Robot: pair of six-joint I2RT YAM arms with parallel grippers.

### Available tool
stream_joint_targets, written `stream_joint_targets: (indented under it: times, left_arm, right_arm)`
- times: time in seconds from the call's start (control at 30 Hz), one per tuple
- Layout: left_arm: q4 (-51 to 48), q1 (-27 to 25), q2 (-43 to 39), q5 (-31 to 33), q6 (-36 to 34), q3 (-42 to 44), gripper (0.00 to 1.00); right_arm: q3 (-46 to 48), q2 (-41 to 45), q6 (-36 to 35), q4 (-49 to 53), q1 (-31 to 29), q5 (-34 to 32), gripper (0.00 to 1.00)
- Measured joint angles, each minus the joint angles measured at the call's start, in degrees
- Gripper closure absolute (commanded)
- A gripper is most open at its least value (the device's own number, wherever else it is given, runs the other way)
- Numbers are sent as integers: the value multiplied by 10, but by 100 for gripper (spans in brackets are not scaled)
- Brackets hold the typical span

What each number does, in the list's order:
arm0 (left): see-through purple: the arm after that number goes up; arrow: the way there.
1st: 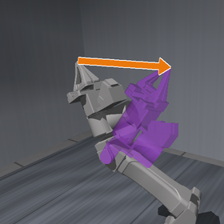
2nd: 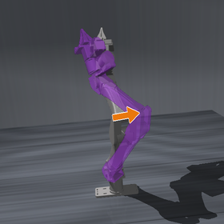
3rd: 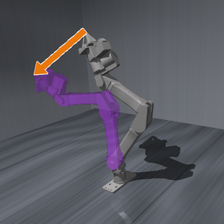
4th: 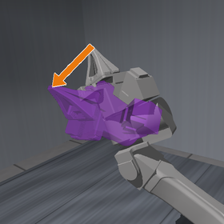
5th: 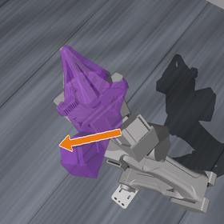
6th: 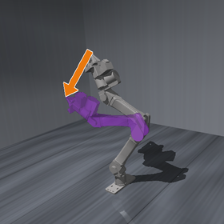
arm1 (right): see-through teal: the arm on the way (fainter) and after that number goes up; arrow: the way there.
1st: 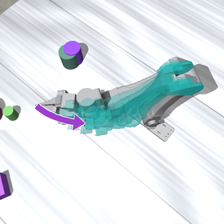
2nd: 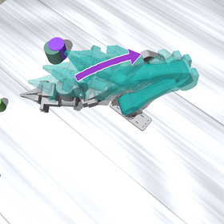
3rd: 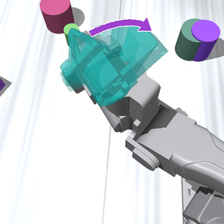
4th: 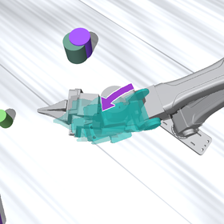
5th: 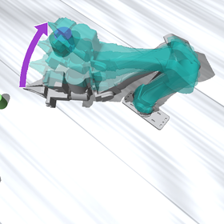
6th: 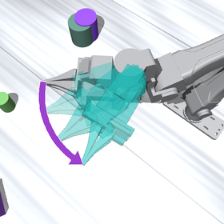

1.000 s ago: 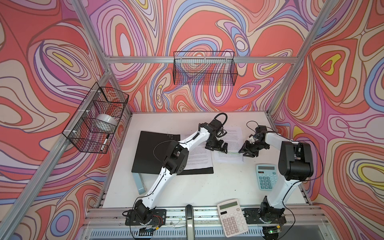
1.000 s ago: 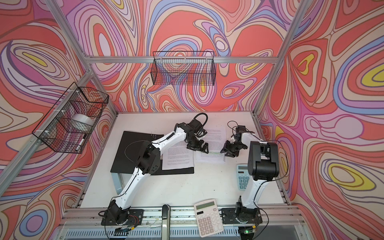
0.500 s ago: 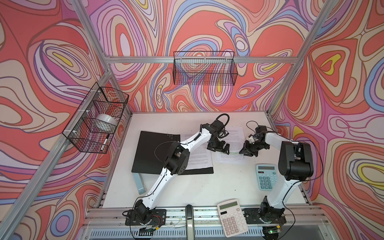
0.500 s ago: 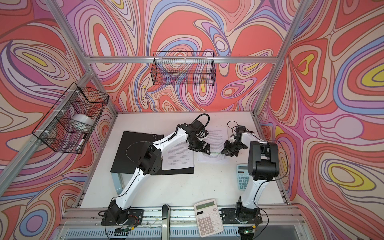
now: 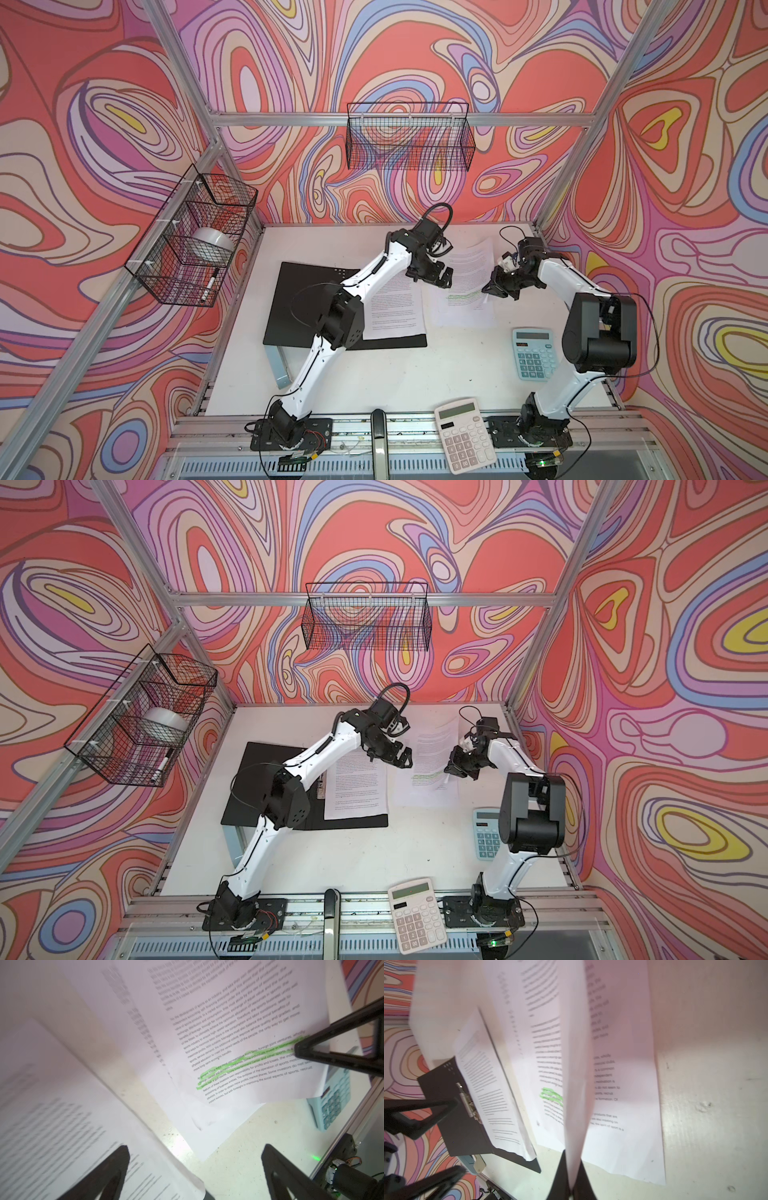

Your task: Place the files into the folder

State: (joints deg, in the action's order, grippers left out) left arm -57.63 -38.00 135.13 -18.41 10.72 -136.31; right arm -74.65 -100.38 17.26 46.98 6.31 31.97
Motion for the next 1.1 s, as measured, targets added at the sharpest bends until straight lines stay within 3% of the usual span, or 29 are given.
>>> stream_joint_targets:
  times: [0.13, 0.27, 0.4, 0.7, 1.1]
  left_arm:
    - [6, 68, -133, 29, -17, 3, 0]
    - [24, 153, -274, 46, -22, 43, 0]
    - [25, 222, -354, 47, -22, 93, 0]
    - [-5, 334, -366, 23, -21, 166, 0]
    - [0, 350, -386, 0, -21, 225, 0]
  right_arm:
    - [-71, 27, 9, 24, -31, 9, 100]
    - [-155, 28, 20, 52, -112, 10, 100]
    - [-218, 28, 41, 72, -189, 15, 99]
    - [-283, 25, 103, 68, -301, 29, 98]
    - [-94, 10, 208, -72, -323, 34, 94]
